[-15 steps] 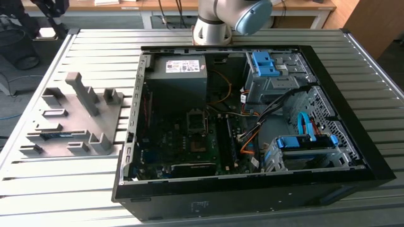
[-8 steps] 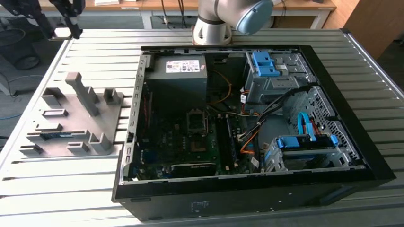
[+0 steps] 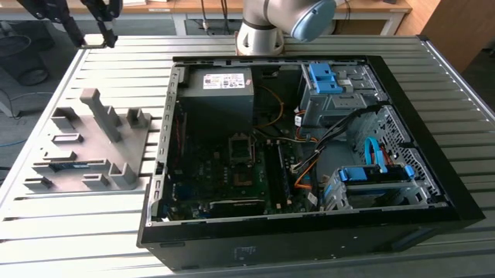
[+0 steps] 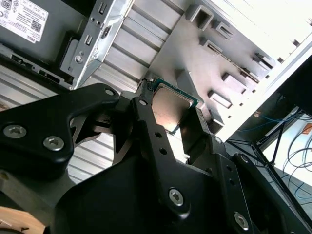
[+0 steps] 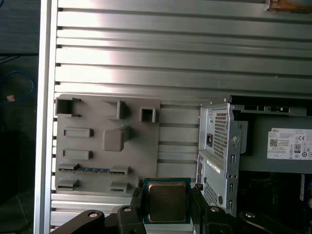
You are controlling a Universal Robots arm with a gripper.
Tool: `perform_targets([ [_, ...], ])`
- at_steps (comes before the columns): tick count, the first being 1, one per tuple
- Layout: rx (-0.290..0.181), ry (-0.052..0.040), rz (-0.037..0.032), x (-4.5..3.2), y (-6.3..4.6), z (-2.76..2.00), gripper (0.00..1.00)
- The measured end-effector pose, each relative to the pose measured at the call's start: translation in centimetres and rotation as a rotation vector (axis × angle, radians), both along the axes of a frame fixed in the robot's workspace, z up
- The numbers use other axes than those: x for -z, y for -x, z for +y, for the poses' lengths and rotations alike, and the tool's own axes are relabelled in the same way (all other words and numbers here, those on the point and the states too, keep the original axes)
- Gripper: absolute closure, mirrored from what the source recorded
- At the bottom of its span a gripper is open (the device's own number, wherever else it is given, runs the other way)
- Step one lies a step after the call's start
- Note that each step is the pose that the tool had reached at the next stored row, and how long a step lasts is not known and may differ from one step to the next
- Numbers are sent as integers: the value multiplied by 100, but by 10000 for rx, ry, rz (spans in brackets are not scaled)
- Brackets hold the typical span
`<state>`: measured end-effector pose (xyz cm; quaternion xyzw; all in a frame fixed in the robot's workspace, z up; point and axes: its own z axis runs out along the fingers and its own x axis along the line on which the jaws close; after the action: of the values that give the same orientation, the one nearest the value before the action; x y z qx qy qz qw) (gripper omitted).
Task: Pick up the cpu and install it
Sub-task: 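Pick up the cpu and move it towards the insertion slot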
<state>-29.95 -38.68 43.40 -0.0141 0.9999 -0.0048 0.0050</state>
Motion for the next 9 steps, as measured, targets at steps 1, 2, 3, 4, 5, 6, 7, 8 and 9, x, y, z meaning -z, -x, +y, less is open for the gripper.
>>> perform_targets([
  [1, 0, 0, 1, 0, -29, 0, 53],
  [2, -1, 0, 2, 0, -57, 0, 53],
  [3, -1, 0, 4, 0, -85, 0, 53],
  [4, -1, 0, 5, 0, -114, 0, 53],
  [5, -1, 0, 7, 0, -144, 0, 53],
  [6, 0, 1, 9, 0, -174, 0, 53],
  [7, 0, 0, 9, 1, -206, 0, 53],
  [8, 0, 0, 12, 1, -241, 0, 53],
  [9, -1, 0, 14, 2, -274, 0, 53],
])
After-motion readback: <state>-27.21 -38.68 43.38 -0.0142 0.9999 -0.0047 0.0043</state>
